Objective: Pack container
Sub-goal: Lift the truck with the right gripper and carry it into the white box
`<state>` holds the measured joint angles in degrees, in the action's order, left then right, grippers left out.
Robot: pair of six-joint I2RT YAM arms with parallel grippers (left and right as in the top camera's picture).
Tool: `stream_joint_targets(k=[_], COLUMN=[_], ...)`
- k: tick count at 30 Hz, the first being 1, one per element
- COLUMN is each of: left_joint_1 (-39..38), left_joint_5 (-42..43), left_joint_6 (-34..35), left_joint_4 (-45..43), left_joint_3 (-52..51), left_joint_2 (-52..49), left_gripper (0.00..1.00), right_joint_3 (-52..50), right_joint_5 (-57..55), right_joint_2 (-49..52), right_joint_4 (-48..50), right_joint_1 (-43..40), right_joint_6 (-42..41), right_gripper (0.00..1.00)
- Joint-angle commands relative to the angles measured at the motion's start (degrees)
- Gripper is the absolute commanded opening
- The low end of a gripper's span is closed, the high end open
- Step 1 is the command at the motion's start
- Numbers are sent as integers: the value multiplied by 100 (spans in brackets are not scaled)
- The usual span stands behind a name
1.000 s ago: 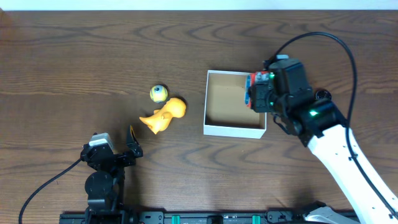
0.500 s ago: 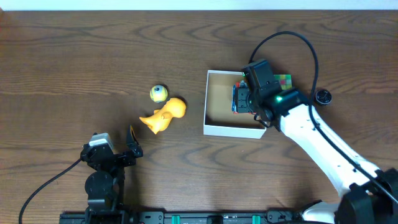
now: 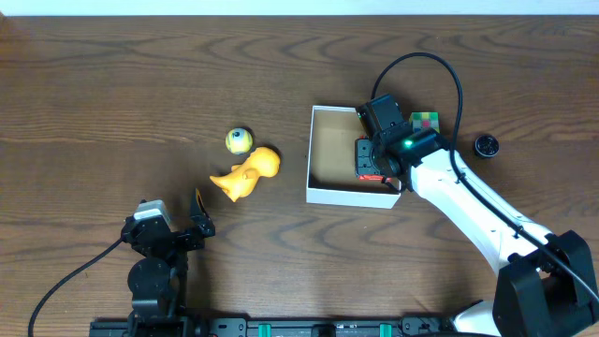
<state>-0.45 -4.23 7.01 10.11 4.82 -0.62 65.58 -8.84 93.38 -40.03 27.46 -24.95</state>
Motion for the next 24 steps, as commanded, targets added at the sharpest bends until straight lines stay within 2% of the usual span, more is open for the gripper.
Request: stream_joint_targets(k=[1,24], left_joint_1=[-13,-13], left_joint_5=[55,55], left_joint_6=[-98,-98], left_joint_4=[46,46], left_joint_3=[-164,-164], left_joint_2=[35,35], left_gripper=[98,98], right_joint_3=[116,109], right_joint_5=[-168,-122], right_joint_2=[28,280], right_joint_4=[0,-245], right_joint_1=[52,144], right_joint_6=[142,-297], right_gripper=[36,36])
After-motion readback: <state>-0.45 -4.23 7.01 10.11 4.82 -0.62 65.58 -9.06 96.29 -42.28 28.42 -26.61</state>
